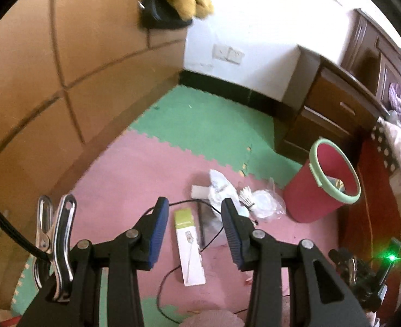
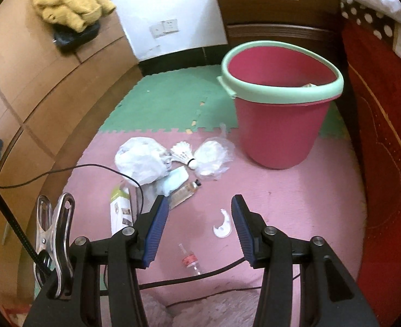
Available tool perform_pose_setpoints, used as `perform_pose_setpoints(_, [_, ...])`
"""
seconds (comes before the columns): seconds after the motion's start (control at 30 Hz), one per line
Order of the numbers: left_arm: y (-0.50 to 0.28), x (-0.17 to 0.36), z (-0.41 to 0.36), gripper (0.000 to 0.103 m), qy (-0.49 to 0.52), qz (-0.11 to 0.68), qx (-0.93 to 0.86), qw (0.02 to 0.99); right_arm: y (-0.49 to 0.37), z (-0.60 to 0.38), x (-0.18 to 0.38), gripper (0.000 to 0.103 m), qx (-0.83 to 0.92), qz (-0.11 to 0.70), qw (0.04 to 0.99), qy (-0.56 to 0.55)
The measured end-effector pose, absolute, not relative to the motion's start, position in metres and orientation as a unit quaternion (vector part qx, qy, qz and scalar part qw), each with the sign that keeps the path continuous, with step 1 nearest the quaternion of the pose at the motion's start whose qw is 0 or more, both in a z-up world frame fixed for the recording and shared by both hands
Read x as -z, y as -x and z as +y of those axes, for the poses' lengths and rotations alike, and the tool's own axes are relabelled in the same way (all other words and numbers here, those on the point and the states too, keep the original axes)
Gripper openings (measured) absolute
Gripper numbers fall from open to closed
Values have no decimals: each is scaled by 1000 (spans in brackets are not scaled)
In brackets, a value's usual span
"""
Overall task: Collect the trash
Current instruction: 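Move both open tools back toward the remaining trash on the floor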
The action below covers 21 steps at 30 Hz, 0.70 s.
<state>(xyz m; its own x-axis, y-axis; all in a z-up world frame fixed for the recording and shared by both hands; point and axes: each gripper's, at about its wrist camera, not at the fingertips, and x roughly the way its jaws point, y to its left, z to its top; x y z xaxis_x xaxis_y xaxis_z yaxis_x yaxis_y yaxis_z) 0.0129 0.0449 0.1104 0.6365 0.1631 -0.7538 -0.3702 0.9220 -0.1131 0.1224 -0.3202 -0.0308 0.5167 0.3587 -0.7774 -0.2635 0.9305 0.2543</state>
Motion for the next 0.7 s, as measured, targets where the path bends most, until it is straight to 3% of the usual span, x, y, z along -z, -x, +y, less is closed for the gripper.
perform_pose_setpoints(0.3, [51,-137,85,42,110,377,-248,886,-96,-300,19,49,-212,442,871,-34])
perform_pose_setpoints(0.7, [53,-51,119,42,173,459,-277,827,-97,-277,37,49,-239,466,852,-13])
